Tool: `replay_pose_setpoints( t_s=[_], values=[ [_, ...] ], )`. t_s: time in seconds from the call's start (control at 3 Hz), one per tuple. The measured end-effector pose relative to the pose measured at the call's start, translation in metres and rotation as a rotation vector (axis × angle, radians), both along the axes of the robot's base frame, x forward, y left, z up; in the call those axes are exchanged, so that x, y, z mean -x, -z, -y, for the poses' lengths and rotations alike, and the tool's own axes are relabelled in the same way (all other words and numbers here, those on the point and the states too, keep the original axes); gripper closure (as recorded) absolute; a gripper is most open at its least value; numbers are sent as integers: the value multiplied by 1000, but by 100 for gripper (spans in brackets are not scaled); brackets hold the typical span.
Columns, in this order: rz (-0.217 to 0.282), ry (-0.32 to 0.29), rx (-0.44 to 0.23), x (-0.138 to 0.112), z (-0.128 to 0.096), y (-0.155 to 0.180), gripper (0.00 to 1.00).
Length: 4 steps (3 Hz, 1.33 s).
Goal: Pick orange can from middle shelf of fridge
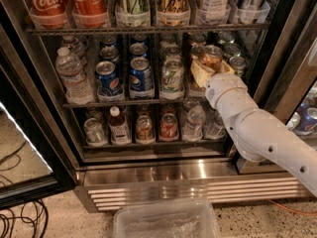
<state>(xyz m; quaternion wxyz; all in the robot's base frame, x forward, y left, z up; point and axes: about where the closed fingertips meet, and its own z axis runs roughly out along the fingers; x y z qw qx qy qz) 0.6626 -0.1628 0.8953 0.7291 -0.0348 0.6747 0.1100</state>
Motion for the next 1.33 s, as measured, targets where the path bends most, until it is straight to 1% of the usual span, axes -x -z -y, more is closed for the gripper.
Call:
replay_pose_setpoints(
  t_s=[0.33, 0.67, 1.0, 1.33],
  values=[
    [-40, -96, -73, 7, 9, -1, 100],
    [-45, -217, -96, 1, 4, 0, 100],
    [-65, -291, -85, 8, -13, 3, 100],
    [-65, -291, -85, 8, -13, 3, 100]
  ],
)
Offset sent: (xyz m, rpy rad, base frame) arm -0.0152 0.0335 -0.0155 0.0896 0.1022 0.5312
